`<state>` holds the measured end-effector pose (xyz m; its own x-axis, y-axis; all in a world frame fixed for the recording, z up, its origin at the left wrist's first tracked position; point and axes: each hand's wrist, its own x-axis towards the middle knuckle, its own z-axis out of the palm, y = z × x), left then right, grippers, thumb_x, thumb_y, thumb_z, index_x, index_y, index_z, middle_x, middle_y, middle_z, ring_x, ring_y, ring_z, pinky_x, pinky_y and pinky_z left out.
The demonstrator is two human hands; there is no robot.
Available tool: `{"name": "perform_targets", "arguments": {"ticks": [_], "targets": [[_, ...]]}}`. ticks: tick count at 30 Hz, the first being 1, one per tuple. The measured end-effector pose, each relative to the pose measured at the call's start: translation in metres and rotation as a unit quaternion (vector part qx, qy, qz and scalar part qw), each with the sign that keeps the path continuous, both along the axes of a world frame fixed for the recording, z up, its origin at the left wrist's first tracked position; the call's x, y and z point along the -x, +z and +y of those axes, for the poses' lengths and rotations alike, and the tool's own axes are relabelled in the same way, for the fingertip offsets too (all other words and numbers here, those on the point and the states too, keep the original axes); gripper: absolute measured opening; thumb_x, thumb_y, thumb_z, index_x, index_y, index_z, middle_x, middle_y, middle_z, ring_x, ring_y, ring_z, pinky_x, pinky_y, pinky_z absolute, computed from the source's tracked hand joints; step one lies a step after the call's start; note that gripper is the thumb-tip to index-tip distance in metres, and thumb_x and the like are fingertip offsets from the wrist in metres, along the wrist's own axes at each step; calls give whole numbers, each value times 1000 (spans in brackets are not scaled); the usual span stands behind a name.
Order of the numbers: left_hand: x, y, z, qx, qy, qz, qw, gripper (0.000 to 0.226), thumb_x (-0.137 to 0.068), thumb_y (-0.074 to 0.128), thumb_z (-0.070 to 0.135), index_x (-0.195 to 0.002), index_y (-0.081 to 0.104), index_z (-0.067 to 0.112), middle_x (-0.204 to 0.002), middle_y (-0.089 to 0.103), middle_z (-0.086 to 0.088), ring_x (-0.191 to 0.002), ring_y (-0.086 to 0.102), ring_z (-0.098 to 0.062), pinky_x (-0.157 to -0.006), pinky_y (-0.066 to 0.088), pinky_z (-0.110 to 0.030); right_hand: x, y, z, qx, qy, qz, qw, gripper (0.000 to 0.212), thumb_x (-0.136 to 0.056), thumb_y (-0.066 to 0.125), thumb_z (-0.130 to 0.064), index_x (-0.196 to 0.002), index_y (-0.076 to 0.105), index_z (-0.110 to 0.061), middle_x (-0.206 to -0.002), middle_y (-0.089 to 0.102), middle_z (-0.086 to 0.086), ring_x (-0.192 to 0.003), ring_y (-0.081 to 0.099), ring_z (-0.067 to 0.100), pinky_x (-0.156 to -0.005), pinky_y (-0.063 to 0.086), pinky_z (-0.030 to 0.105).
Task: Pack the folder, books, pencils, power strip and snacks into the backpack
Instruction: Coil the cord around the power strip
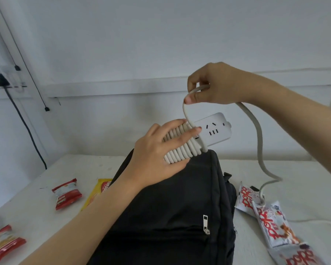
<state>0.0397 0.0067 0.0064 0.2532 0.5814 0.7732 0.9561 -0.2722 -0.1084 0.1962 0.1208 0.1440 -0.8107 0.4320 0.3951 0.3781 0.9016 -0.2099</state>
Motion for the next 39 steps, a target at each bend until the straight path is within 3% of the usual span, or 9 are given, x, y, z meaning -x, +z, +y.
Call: {"name": "perform_targets", "arguments": {"ticks": [7,11,13,19,23,27,33,36,39], "targets": [[3,4,-7,15,14,-92,996,60,-68,71,44,-121,48,30,-125,52,9,-99,50,-7,-73,43,-17,8,-23,22,244,29,28,969,39,-85,64,-43,-81,59,-5,-63,50,12,-53,42,22,-39,34,19],[3,2,-13,31,-56,-197,978,60,-67,73,41,-121,48,26,-121,51,12,-103,54,-12,-77,52,-25,2,-36,36,404,66,-14,912,7,-85,64,-14,-80,60,-12,-71,54,6,-54,41,13,-42,35,16],[1,3,-16,33,-100,-262,959,61,-67,74,37,-120,49,25,-118,52,12,-105,55,-14,-79,52,-24,0,-48,42,492,88,3,866,9,-73,56,-4,-78,58,-11,-66,53,2,-51,40,9,-42,34,15],[4,5,-16,-1,-85,-368,926,62,-69,73,36,-122,48,18,-115,56,3,-97,58,-17,-74,56,-28,-6,-76,30,562,136,-21,816,8,-89,56,-21,-92,57,-14,-61,48,0,-41,46,10,-41,43,19],[20,4,-12,-31,9,-398,917,59,-69,78,31,-120,47,34,-118,56,13,-95,59,-9,-72,57,-31,-16,-75,13,467,69,-32,881,18,-98,45,-16,-104,60,-10,-57,45,0,-42,43,12,-47,44,22],[28,-5,-6,-31,78,-373,924,63,-67,80,34,-119,45,44,-131,48,19,-102,53,-4,-78,52,-25,-20,-75,-3,268,-13,-24,963,16,-97,46,-23,-89,59,-18,-59,56,-2,-51,60,14,-61,49,26],[26,-15,6,-47,98,-407,907,63,-70,78,35,-123,45,37,-119,55,14,-95,56,-11,-65,47,-16,-23,-84,-19,268,-32,-45,962,15,-98,40,-30,-87,49,-23,-83,65,8,-63,70,15,-79,53,38],[27,-11,13,-64,100,-429,896,62,-70,77,35,-123,45,37,-119,56,12,-94,57,-12,-63,45,-15,-23,-95,-16,254,-44,0,966,14,-99,37,-34,-91,48,-28,-69,59,6,-52,62,16,-63,52,26],[29,-9,19,-65,116,-436,890,61,-70,76,37,-123,45,37,-119,56,12,-95,57,-12,-60,39,-12,-20,-102,-7,130,-94,77,984,14,-99,41,-26,-92,53,-20,-64,52,-4,-55,49,15,-49,38,17]]}}
